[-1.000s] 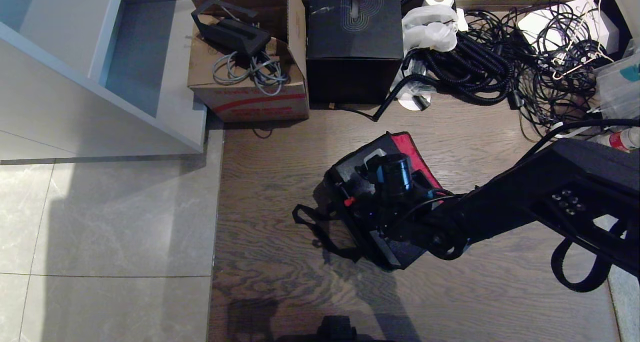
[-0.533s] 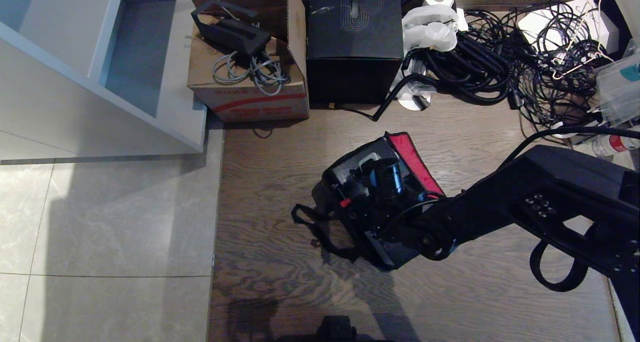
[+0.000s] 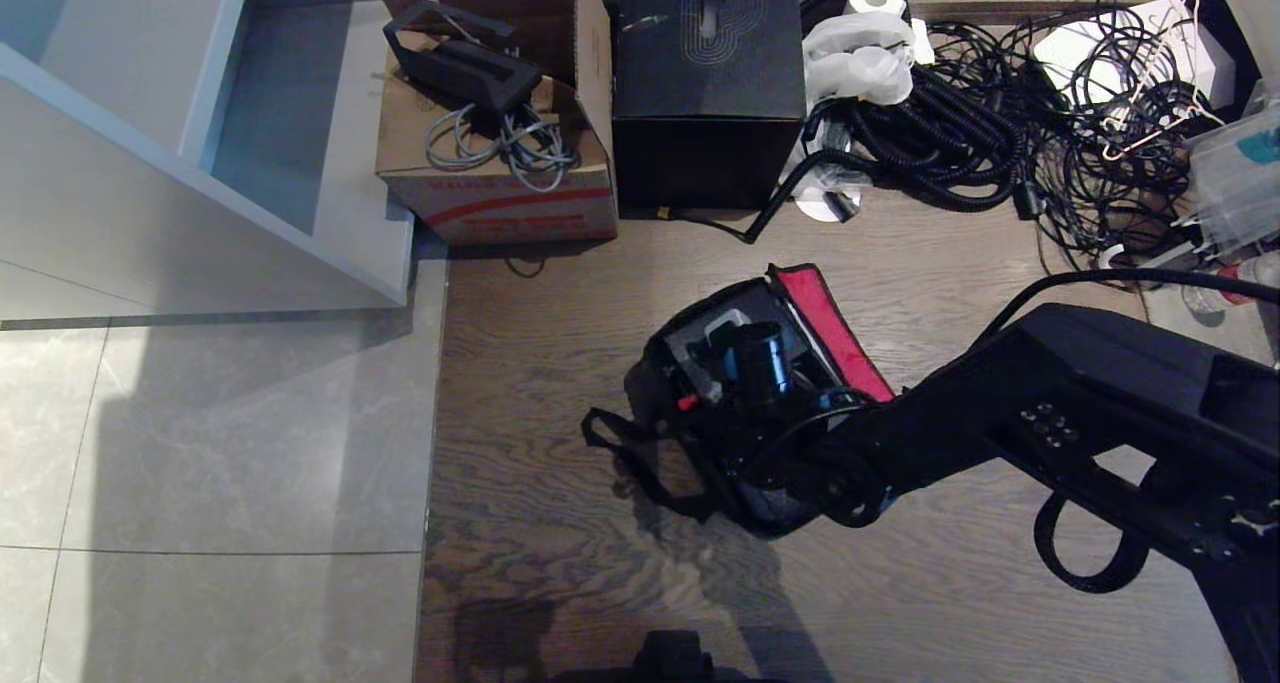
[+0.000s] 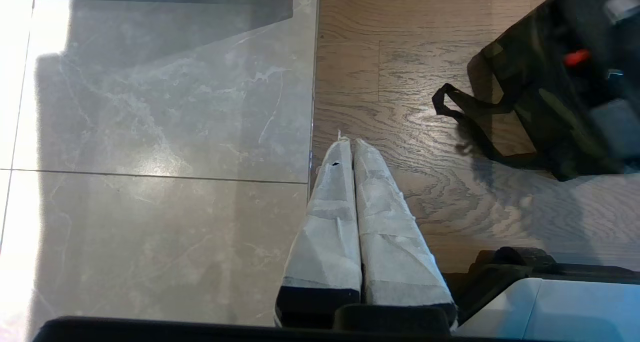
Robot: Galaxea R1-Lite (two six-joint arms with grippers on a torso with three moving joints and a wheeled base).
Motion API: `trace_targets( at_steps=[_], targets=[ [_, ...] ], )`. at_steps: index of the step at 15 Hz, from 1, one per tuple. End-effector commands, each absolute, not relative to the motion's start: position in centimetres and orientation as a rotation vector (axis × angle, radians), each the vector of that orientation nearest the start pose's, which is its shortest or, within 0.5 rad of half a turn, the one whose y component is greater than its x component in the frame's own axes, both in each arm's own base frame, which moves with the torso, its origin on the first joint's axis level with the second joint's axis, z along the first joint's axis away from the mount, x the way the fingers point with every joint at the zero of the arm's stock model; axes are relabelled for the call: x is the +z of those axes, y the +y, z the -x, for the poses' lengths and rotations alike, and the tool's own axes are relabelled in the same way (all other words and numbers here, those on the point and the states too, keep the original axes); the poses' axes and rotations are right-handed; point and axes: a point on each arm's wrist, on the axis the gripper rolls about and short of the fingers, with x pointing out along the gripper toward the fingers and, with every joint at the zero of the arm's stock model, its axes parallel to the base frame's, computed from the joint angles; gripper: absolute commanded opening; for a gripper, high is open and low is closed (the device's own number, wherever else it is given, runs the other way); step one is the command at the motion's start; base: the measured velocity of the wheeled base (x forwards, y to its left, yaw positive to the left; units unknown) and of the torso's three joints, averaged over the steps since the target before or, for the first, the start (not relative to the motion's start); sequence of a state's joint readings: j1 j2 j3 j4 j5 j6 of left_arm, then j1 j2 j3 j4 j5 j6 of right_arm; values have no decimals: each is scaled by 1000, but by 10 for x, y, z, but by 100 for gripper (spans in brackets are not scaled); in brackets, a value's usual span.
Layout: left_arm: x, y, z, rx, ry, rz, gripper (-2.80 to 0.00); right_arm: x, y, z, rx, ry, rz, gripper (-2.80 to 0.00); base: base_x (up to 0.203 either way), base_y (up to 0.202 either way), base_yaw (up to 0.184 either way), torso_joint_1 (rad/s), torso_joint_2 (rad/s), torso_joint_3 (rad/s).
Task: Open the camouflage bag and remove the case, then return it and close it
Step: Place the black box back
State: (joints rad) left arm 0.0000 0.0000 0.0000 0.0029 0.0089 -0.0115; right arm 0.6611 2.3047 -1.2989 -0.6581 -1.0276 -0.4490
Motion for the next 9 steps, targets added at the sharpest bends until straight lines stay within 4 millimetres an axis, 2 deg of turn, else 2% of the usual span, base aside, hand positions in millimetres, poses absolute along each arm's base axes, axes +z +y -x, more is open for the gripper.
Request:
trace_targets(
  at_steps=[1, 5, 9],
  targets=[
    [75, 0, 23, 9, 3, 12, -280, 76, 257, -365, -312, 326, 719, 0, 0, 0, 0, 0, 0, 0],
    [75, 0, 23, 9, 3, 12, -280, 81, 252, -357, -308, 338, 731, 0, 0, 0, 0, 0, 0, 0],
    [75, 0, 23, 9, 3, 12, -280, 102, 233, -329, -263, 345, 740, 0, 0, 0, 0, 0, 0, 0]
  ],
)
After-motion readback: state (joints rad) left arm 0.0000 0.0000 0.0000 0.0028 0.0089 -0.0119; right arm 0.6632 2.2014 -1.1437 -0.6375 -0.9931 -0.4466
